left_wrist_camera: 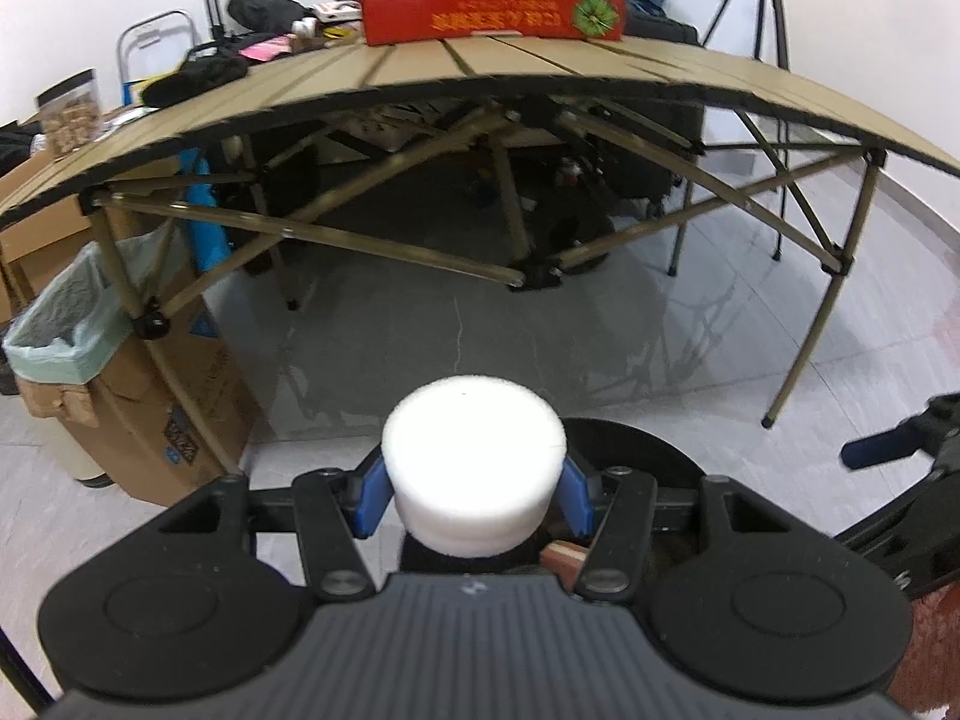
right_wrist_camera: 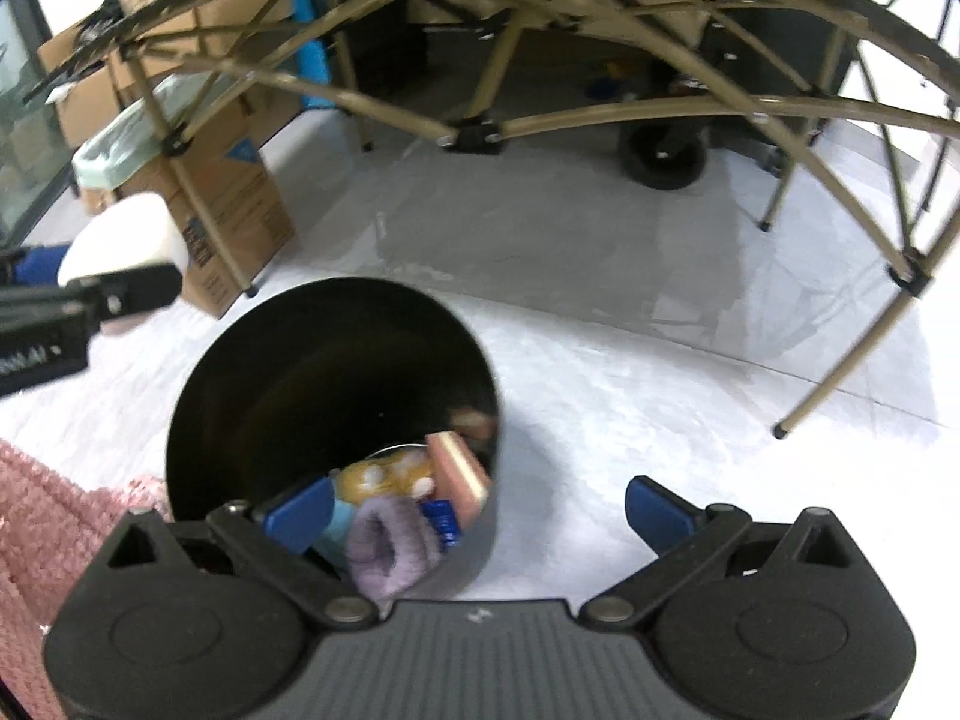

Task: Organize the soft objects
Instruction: 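Open the right tool over the bin while the left tool releases the white sponge into it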

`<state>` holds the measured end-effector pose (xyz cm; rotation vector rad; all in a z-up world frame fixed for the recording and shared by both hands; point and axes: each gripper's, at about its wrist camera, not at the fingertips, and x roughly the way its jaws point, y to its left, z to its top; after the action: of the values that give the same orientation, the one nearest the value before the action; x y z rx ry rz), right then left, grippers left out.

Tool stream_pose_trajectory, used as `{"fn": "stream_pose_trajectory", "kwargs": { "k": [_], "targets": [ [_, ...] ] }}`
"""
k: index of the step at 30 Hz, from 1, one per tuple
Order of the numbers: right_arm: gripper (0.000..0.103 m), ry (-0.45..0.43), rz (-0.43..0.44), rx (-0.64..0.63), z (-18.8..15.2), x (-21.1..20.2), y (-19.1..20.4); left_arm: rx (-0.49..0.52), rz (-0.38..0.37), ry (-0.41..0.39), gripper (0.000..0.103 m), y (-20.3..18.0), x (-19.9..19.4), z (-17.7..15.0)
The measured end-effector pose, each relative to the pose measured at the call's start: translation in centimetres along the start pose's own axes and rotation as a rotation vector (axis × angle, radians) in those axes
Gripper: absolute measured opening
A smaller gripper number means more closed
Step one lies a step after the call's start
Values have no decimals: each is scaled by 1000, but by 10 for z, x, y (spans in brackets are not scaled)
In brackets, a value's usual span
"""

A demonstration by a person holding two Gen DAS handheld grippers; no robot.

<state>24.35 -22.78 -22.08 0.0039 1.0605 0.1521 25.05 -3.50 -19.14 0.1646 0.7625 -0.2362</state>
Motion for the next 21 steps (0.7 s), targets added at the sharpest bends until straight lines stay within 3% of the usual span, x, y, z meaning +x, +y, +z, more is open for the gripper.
{"fn": "stream_pose_trajectory", "kwargs": {
  "k": [10, 17, 19, 21],
  "targets": [
    [103, -74, -33, 59, -4, -26, -32, -15, -105, 180, 56, -26, 38, 1],
    [103, -59, -37, 69, -7, -19, -35, 2, -104, 316, 57, -37, 71, -12],
    [103, -55, -33, 65, -7, -17, -34, 11, -96, 325, 64, -38, 73, -14],
    [103, -52, -30, 58, -6, -16, -33, 10, -78, 323, 95, -37, 73, -14]
  ]
}}
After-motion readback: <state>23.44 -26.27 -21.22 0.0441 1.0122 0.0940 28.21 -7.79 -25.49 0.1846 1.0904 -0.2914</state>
